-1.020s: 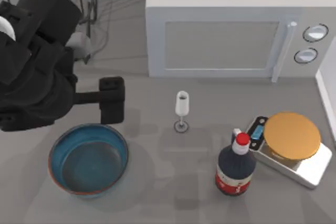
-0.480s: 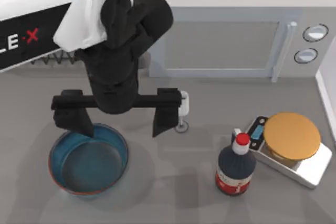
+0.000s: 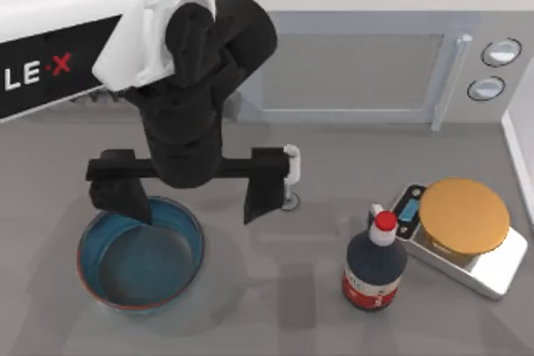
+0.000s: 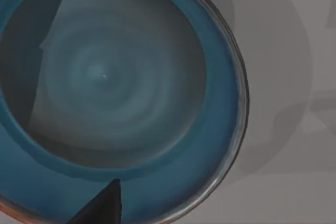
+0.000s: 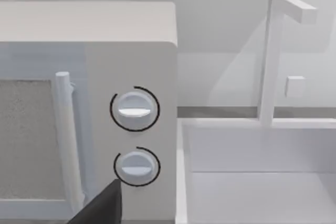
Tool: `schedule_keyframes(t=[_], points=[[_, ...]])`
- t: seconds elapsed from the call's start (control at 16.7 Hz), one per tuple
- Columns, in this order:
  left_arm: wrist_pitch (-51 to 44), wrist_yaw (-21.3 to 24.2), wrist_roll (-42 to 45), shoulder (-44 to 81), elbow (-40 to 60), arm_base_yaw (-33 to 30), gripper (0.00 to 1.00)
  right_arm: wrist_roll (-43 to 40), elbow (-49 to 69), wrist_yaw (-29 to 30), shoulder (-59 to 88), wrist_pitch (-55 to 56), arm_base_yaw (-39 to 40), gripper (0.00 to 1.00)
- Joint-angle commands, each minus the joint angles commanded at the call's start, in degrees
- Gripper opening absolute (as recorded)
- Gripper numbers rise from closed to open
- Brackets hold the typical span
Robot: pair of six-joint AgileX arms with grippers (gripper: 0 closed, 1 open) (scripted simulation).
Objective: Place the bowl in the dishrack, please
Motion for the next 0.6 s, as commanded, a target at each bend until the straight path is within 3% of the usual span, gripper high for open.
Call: schedule_keyframes(t=[0.36, 0.6], points=[[15.86, 0.02, 0.10, 4.75, -10.21, -0.02, 1.00, 0.00, 0.00, 0.00, 0.00, 0.00, 0.00, 1.00], [19.54, 0.03, 0.10, 6.06, -13.19, -0.03, 1.00, 0.00, 0.00, 0.00, 0.00, 0.00, 0.00, 1.00]])
